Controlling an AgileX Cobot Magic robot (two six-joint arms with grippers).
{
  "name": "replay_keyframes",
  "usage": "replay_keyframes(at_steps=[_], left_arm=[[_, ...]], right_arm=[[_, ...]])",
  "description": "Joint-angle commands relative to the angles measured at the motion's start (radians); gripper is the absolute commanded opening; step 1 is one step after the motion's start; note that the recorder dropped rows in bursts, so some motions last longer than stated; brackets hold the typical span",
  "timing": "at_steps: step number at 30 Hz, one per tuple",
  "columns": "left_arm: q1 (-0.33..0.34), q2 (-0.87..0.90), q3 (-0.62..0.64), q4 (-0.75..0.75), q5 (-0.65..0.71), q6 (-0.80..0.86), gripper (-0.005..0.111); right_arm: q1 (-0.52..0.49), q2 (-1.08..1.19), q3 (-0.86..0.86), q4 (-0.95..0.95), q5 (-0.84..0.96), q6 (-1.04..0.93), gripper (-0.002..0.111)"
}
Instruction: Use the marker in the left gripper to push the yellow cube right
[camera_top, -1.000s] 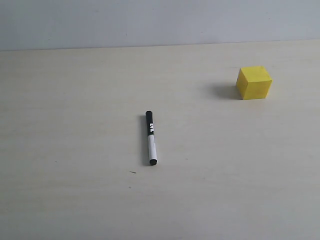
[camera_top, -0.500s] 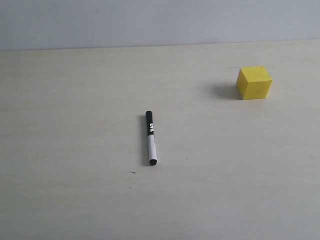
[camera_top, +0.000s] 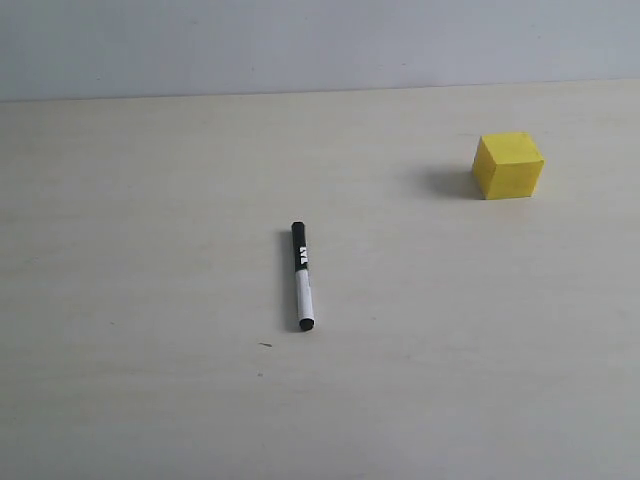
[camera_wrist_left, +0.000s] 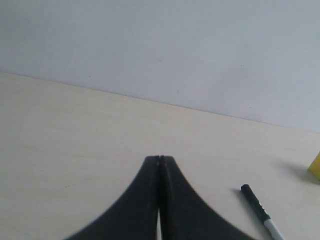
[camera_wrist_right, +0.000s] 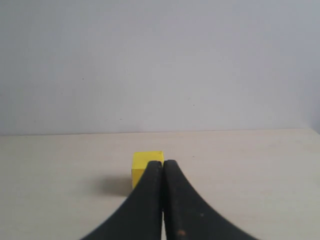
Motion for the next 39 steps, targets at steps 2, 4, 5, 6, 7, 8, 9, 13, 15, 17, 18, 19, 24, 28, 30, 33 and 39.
replay_keyframes(at_steps=[2, 4, 5, 6, 7, 8, 9, 13, 15, 17, 18, 19, 24, 28, 30, 33, 39], left_arm=[[0.003, -0.007, 0.003, -0.008, -0.001, 0.005, 0.0], [0.003, -0.007, 0.003, -0.008, -0.001, 0.005, 0.0], [0.003, -0.007, 0.003, -0.008, -0.001, 0.005, 0.0], [0.003, -0.007, 0.003, -0.008, -0.001, 0.005, 0.0], [0.003, -0.007, 0.003, -0.008, -0.001, 0.005, 0.0], [0.003, -0.007, 0.003, -0.008, -0.001, 0.005, 0.0], [0.003, -0.007, 0.003, -0.008, -0.001, 0.005, 0.0], [0.003, -0.007, 0.003, -0.008, -0.001, 0.005, 0.0], [0.003, -0.007, 0.003, -0.008, -0.001, 0.005, 0.0], [0.003, -0.007, 0.003, -0.008, -0.001, 0.005, 0.0], [0.003, -0.007, 0.003, -0.008, -0.001, 0.005, 0.0], [0.003, -0.007, 0.003, -0.008, -0.001, 0.005, 0.0], [0.003, -0.007, 0.003, -0.008, -0.001, 0.005, 0.0], [0.003, -0.007, 0.003, -0.008, -0.001, 0.005, 0.0], [0.003, -0.007, 0.003, -0.008, -0.001, 0.005, 0.0], [0.003, -0.007, 0.003, -0.008, -0.001, 0.005, 0.0], [0.003, -0.007, 0.003, -0.008, -0.001, 0.005, 0.0]], right_arm=[[-0.005, -0.007, 0.005, -0.007, -0.004, -0.001, 0.0], [-0.005, -0.007, 0.005, 0.051, 0.002, 0.068, 0.0], [-0.005, -0.007, 0.005, 0.061, 0.002, 0.103, 0.0], [-0.005, -0.007, 0.005, 0.061, 0.002, 0.14, 0.0], [-0.005, -0.007, 0.005, 0.059, 0.006, 0.144, 0.0], [-0.005, -0.007, 0.005, 0.012, 0.008, 0.144, 0.0], [-0.005, -0.007, 0.005, -0.014, 0.01, 0.144, 0.0], [-0.003, -0.007, 0.005, -0.005, 0.01, 0.147, 0.0], [-0.003, -0.007, 0.005, -0.005, 0.01, 0.147, 0.0], [-0.003, -0.007, 0.005, -0.005, 0.01, 0.147, 0.0], [-0.003, -0.007, 0.005, -0.005, 0.01, 0.147, 0.0], [-0.003, -0.007, 0.005, -0.005, 0.01, 0.147, 0.0], [-0.003, -0.007, 0.005, -0.005, 0.01, 0.147, 0.0], [-0.003, -0.007, 0.005, -0.005, 0.01, 0.147, 0.0], [-0.003, -0.007, 0.005, -0.005, 0.01, 0.147, 0.0], [-0.003, -0.007, 0.005, -0.005, 0.01, 0.147, 0.0], [-0.003, -0.007, 0.005, -0.005, 0.01, 0.147, 0.0]])
